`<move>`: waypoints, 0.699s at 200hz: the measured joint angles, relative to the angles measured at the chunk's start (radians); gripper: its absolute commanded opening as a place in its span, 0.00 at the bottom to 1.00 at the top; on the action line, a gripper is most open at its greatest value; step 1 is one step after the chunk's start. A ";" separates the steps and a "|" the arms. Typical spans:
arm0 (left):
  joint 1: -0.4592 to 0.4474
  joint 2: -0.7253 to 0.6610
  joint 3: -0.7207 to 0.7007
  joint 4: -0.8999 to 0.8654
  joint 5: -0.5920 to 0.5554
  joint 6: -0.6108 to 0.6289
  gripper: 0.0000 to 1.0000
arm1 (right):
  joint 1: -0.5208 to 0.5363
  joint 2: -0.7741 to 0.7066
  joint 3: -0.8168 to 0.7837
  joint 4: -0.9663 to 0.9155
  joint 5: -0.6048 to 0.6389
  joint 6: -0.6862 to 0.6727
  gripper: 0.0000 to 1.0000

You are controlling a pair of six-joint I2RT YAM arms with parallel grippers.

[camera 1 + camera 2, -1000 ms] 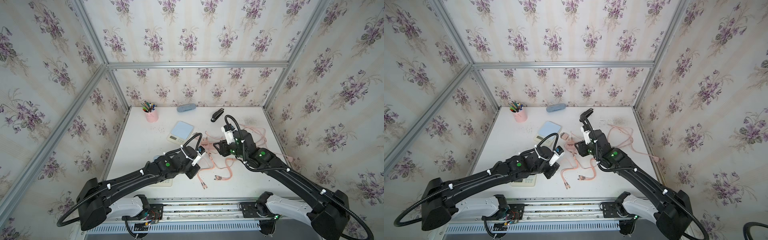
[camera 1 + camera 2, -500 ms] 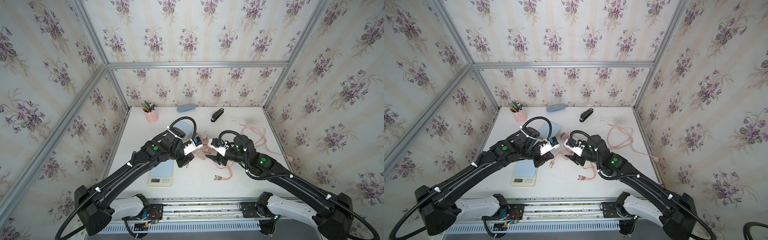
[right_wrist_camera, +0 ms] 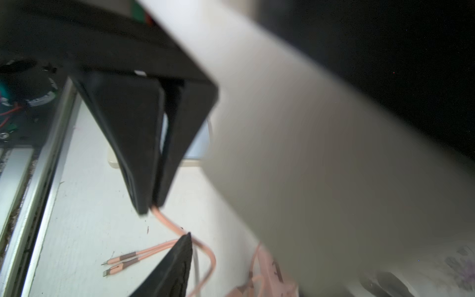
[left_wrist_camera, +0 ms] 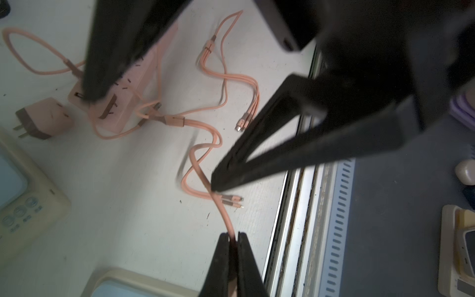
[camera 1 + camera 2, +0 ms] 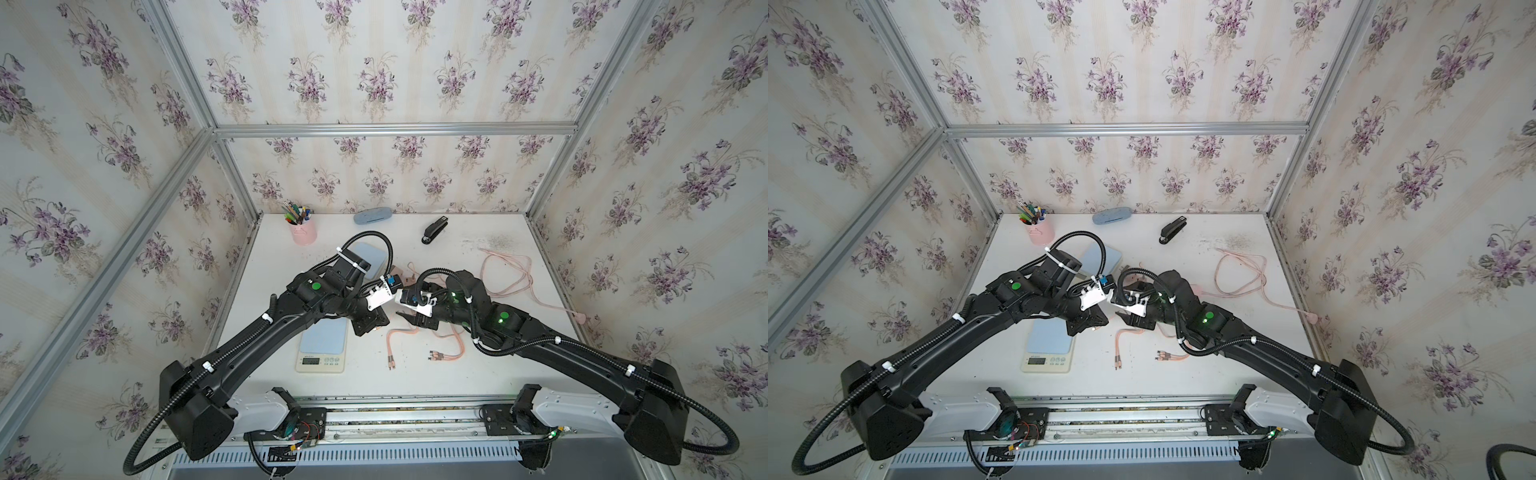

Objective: Charge the electronic scale
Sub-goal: Pick up the charging cable from the center of the board.

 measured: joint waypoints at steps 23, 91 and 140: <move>0.010 -0.003 0.000 -0.006 0.024 0.011 0.00 | 0.013 0.000 -0.006 0.009 -0.003 -0.028 0.61; 0.050 -0.039 -0.010 0.030 0.150 0.063 0.00 | 0.021 -0.065 -0.091 0.017 0.079 -0.032 0.60; 0.066 -0.045 -0.023 0.032 0.172 0.077 0.00 | 0.008 -0.150 -0.143 0.038 0.072 -0.004 0.59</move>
